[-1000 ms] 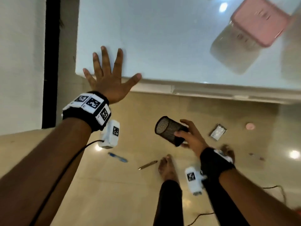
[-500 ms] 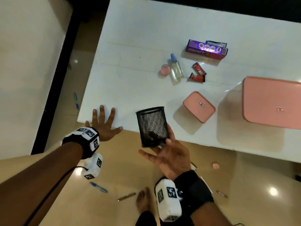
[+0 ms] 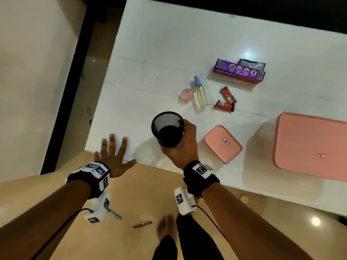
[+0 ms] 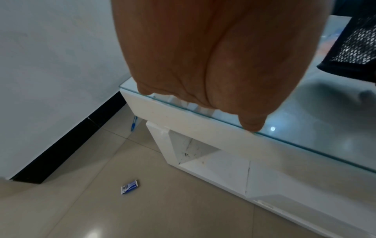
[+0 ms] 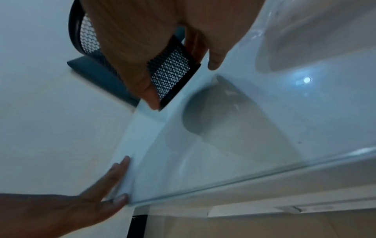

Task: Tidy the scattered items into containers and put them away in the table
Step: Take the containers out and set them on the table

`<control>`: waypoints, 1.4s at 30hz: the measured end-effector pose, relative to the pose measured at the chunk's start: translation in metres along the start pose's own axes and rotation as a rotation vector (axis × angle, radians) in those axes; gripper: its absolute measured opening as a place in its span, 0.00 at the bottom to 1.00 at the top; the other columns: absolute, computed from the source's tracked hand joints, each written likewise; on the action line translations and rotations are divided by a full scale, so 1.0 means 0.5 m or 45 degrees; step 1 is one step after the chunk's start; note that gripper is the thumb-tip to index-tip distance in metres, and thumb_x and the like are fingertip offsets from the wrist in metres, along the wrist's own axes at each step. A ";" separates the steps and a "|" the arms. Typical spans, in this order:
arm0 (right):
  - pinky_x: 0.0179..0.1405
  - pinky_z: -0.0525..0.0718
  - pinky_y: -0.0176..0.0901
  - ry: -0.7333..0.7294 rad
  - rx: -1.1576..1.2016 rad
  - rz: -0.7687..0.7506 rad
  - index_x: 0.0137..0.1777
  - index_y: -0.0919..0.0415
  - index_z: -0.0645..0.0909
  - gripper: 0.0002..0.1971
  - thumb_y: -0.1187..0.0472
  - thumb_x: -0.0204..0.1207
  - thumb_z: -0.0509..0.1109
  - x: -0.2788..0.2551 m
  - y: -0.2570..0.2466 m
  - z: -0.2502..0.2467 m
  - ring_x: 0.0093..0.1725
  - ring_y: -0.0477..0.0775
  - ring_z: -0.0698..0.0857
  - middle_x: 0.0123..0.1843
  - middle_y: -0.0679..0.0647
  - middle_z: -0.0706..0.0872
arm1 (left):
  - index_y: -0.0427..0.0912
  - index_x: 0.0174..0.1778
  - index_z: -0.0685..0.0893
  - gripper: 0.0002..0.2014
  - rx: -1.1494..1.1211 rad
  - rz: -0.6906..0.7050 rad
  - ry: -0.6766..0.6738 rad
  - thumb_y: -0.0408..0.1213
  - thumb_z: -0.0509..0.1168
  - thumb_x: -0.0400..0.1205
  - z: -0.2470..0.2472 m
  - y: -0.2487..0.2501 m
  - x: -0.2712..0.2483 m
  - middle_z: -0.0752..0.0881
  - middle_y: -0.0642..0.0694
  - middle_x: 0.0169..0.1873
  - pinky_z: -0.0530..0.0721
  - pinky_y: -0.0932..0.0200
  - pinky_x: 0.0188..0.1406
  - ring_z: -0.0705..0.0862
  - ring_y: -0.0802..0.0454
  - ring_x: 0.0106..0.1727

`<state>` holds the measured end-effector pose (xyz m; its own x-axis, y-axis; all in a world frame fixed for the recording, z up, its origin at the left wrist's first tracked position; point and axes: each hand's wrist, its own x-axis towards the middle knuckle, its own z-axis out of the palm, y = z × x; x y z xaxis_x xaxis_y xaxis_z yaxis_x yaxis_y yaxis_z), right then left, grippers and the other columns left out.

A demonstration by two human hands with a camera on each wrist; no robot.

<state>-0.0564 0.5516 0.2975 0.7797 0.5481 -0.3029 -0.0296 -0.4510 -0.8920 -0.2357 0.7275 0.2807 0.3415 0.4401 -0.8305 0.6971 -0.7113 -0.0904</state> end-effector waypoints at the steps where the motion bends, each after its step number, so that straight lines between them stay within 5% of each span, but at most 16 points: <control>1: 0.51 0.76 0.30 0.042 -0.058 -0.031 0.64 0.54 0.70 0.38 0.64 0.54 0.83 0.010 0.008 0.000 0.58 0.49 0.78 0.56 0.42 0.70 | 0.61 0.77 0.23 0.46 -0.006 0.004 0.026 0.74 0.48 0.76 0.001 0.002 -0.002 0.22 0.45 0.79 0.48 0.32 0.80 0.30 0.37 0.83; 6: 0.45 0.84 0.42 0.010 -0.209 -0.004 0.58 0.51 0.75 0.30 0.62 0.57 0.82 0.030 0.015 0.017 0.48 0.43 0.80 0.51 0.39 0.81 | 0.61 0.75 0.21 0.45 -0.011 -0.006 0.054 0.71 0.49 0.78 0.008 0.004 -0.005 0.22 0.44 0.79 0.49 0.32 0.81 0.29 0.36 0.82; 9: 0.58 0.85 0.51 0.016 -0.200 0.006 0.68 0.52 0.74 0.37 0.64 0.58 0.82 0.025 0.030 0.030 0.59 0.50 0.83 0.60 0.48 0.85 | 0.62 0.76 0.22 0.45 -0.007 -0.015 0.048 0.72 0.48 0.78 0.007 0.005 -0.004 0.22 0.45 0.79 0.49 0.32 0.80 0.29 0.36 0.82; 11: 0.72 0.77 0.52 -0.033 -0.198 0.070 0.81 0.54 0.63 0.48 0.67 0.60 0.80 0.015 0.031 0.029 0.70 0.55 0.76 0.71 0.53 0.79 | 0.61 0.76 0.22 0.45 0.008 -0.022 0.059 0.72 0.48 0.78 0.006 0.007 -0.003 0.22 0.45 0.79 0.49 0.32 0.80 0.30 0.36 0.82; 14: 0.75 0.72 0.49 -0.106 -0.163 0.097 0.86 0.53 0.50 0.56 0.69 0.62 0.80 -0.020 0.018 0.010 0.75 0.56 0.71 0.77 0.54 0.69 | 0.60 0.77 0.23 0.45 0.011 -0.035 0.084 0.71 0.49 0.78 0.004 0.012 -0.009 0.23 0.43 0.80 0.49 0.32 0.80 0.33 0.35 0.83; 18: 0.65 0.80 0.44 -0.076 -0.183 -0.001 0.83 0.48 0.59 0.45 0.65 0.68 0.77 -0.087 -0.008 -0.071 0.70 0.51 0.75 0.74 0.50 0.68 | 0.49 0.85 0.42 0.45 -0.256 0.019 0.290 0.59 0.61 0.81 0.007 0.049 -0.038 0.38 0.33 0.83 0.53 0.34 0.81 0.47 0.28 0.83; 23: 0.57 0.85 0.51 0.067 -0.703 -0.118 0.69 0.48 0.77 0.28 0.60 0.68 0.76 -0.154 0.001 -0.201 0.69 0.53 0.74 0.71 0.48 0.75 | 0.42 0.79 0.68 0.34 -0.586 0.162 0.344 0.53 0.65 0.79 0.035 0.165 -0.104 0.59 0.33 0.81 0.65 0.40 0.77 0.61 0.33 0.80; 27: 0.62 0.84 0.56 0.071 -0.952 -0.136 0.72 0.54 0.76 0.34 0.58 0.63 0.81 -0.146 0.032 -0.258 0.72 0.63 0.74 0.75 0.58 0.74 | 0.41 0.75 0.72 0.34 -0.810 0.419 0.235 0.55 0.63 0.75 0.048 0.286 -0.150 0.73 0.38 0.73 0.72 0.43 0.73 0.73 0.40 0.73; 31: 0.78 0.69 0.61 -0.116 -1.147 -0.048 0.82 0.57 0.62 0.47 0.51 0.65 0.82 -0.098 0.047 -0.260 0.83 0.68 0.61 0.85 0.61 0.61 | 0.45 0.84 0.56 0.36 -1.091 0.404 0.124 0.34 0.65 0.81 0.009 0.391 -0.168 0.65 0.44 0.79 0.74 0.45 0.73 0.74 0.48 0.74; 34: 0.78 0.68 0.64 -0.163 -1.190 0.033 0.83 0.57 0.62 0.45 0.60 0.66 0.80 -0.068 0.045 -0.248 0.81 0.74 0.62 0.85 0.68 0.55 | 0.47 0.85 0.52 0.38 -1.299 0.369 0.013 0.26 0.61 0.81 -0.034 0.442 -0.161 0.64 0.47 0.80 0.77 0.50 0.70 0.73 0.51 0.74; 38: 0.68 0.77 0.62 -0.227 -1.254 0.098 0.82 0.58 0.61 0.45 0.62 0.67 0.79 -0.057 0.025 -0.241 0.71 0.75 0.73 0.82 0.74 0.58 | 0.52 0.80 0.64 0.36 -1.492 0.399 -0.183 0.19 0.58 0.78 -0.091 0.485 -0.159 0.75 0.60 0.65 0.81 0.69 0.46 0.77 0.54 0.69; 42: 0.63 0.80 0.58 -0.342 -1.304 0.195 0.84 0.59 0.53 0.46 0.51 0.72 0.77 -0.038 0.005 -0.242 0.69 0.73 0.75 0.81 0.74 0.57 | 0.59 0.70 0.75 0.33 -1.555 0.408 -0.205 0.22 0.60 0.73 -0.110 0.489 -0.154 0.85 0.62 0.56 0.83 0.57 0.54 0.82 0.58 0.61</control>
<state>0.0043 0.4547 0.3420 0.6452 0.5161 -0.5634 0.5212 -0.8365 -0.1693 -0.0567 0.5498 0.3526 0.5813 0.2102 -0.7860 0.7520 0.2302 0.6177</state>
